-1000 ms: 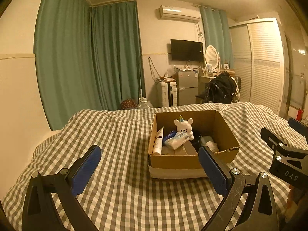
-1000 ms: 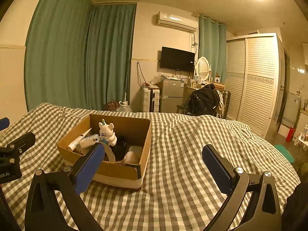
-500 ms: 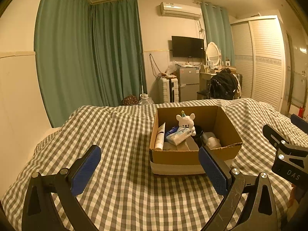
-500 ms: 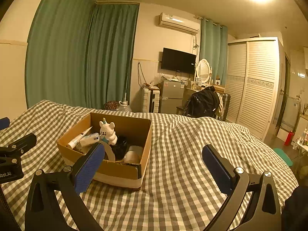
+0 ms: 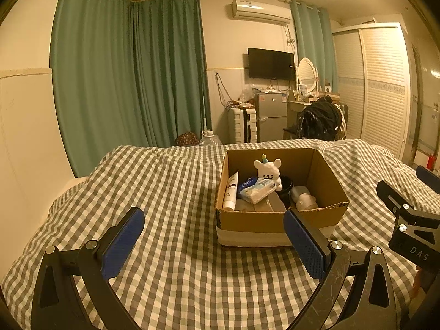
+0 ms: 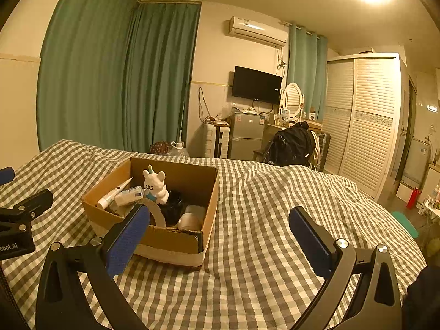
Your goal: Organize objects
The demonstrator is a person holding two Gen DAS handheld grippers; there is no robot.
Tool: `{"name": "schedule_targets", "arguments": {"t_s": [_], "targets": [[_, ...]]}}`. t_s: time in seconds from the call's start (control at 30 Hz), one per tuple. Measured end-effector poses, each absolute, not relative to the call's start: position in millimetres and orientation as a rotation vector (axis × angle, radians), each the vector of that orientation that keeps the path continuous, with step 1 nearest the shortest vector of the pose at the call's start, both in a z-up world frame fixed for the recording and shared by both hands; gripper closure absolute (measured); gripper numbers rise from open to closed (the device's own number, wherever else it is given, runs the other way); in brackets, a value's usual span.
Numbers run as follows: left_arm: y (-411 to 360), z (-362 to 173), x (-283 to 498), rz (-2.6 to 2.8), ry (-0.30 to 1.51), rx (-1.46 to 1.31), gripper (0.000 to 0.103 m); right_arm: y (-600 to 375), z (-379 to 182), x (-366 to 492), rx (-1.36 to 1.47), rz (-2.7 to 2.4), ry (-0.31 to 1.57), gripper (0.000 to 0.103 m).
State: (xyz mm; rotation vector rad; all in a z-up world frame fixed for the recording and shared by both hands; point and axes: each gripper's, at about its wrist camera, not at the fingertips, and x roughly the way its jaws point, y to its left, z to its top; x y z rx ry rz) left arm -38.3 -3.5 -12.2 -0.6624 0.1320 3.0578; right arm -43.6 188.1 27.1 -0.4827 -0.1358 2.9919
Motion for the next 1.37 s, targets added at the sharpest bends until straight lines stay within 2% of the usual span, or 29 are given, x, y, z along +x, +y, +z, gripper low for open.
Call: {"name": "schedule_targets", "arguments": {"t_s": [1.37], "targets": [[0.8,-13.8,-39.5,3.057,0.176,-0.682,0.000,189.3,19.9,-49.2,-0.550,2.986,-0.133,0.001]]}}
